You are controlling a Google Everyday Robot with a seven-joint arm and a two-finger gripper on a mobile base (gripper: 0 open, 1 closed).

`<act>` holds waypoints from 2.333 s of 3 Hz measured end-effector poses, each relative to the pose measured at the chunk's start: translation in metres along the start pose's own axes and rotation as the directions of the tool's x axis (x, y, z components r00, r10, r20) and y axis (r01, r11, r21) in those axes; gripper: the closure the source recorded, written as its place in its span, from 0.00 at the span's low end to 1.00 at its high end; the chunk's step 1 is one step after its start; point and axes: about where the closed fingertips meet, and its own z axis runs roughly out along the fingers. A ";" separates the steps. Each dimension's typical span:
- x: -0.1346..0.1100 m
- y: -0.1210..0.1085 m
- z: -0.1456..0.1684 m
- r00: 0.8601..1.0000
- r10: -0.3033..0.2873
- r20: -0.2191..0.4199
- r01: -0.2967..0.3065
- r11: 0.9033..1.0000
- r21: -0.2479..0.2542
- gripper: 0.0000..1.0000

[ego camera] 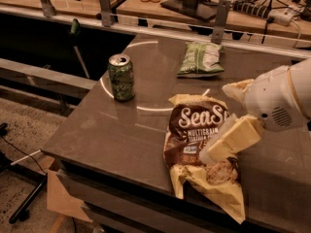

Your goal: Move brown chip bag near green jalapeno chip bag

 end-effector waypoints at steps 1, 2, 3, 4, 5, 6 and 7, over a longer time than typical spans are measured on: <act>0.018 -0.003 0.024 0.998 -0.055 0.008 0.055 0.998 -0.007 0.00; 0.030 -0.008 0.035 0.997 -0.082 0.010 0.082 0.997 -0.010 0.17; 0.032 -0.010 0.041 0.996 -0.094 0.003 0.094 0.995 -0.022 0.41; 0.027 -0.016 0.045 0.994 -0.111 -0.011 0.110 0.993 -0.033 0.63; 0.026 -0.026 0.043 0.994 -0.106 -0.019 0.106 0.994 -0.019 0.94; 0.040 -0.069 0.015 0.996 -0.056 -0.074 0.064 0.992 0.110 1.00; 0.065 -0.117 -0.037 0.992 0.031 -0.126 0.009 0.953 0.302 1.00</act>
Offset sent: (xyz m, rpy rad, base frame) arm 0.0139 -0.0089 -0.0682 -0.0129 -0.0598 0.0888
